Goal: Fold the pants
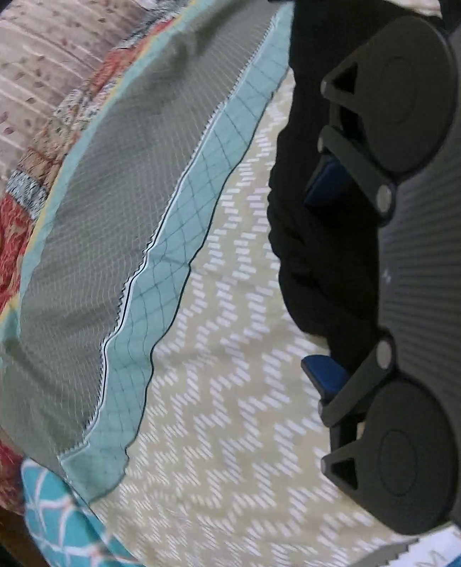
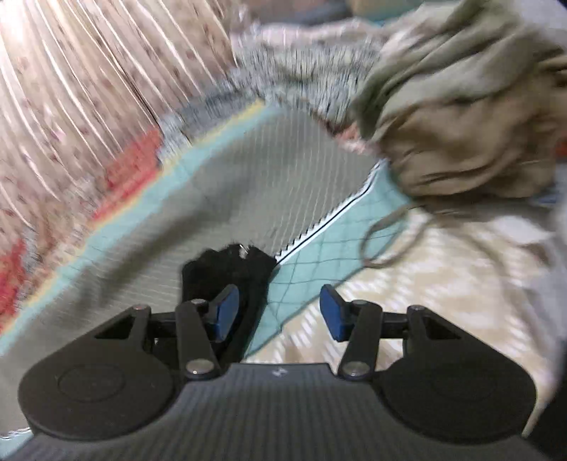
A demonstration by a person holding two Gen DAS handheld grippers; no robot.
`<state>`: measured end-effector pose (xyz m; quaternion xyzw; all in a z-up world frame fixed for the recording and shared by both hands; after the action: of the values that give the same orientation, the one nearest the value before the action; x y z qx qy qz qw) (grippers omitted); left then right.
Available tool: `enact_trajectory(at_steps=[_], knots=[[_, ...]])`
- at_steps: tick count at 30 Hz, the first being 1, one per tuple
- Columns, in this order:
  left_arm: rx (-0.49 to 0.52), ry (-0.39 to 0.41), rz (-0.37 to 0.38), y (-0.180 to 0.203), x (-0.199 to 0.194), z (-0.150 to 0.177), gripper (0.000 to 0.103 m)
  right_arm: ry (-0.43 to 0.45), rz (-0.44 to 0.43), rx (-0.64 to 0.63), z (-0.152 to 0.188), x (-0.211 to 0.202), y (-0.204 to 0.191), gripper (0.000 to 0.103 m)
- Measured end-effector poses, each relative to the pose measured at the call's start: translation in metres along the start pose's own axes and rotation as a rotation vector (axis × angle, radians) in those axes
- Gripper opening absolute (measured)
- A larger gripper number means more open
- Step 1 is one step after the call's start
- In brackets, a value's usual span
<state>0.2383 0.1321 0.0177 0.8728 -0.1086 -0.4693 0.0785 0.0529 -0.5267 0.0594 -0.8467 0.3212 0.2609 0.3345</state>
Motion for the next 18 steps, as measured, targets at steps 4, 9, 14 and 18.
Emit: enact_trajectory(at_steps=[4,9,14,18], knots=[[0.021,0.009,-0.046,0.010,0.005,0.003,0.061,-0.059,0.049,0.016,-0.003,0.067,-0.013,0.054],[0.078,0.028,-0.085,0.020,0.006,0.004,0.040,-0.065,0.035,-0.014,0.008,0.087,-0.032,0.014],[0.079,0.034,-0.096,0.022,0.004,0.003,0.036,0.137,0.051,0.016,-0.016,0.035,-0.019,0.011],[0.075,0.037,-0.080,0.020,0.005,0.005,0.035,0.264,0.302,0.024,-0.030,-0.003,0.032,0.013]])
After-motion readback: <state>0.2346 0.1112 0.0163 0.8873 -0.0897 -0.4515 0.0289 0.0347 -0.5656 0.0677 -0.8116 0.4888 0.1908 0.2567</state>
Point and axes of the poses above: each gripper's, at about its wrist camera, not at the fingertips, and x roughly the way its jaws point, y to its right, z to its underside, the point moved 3 cm from there along x, roughly the way its jaws point, and after that the axes turned 3 degrees about z, right-handed, at the moved point
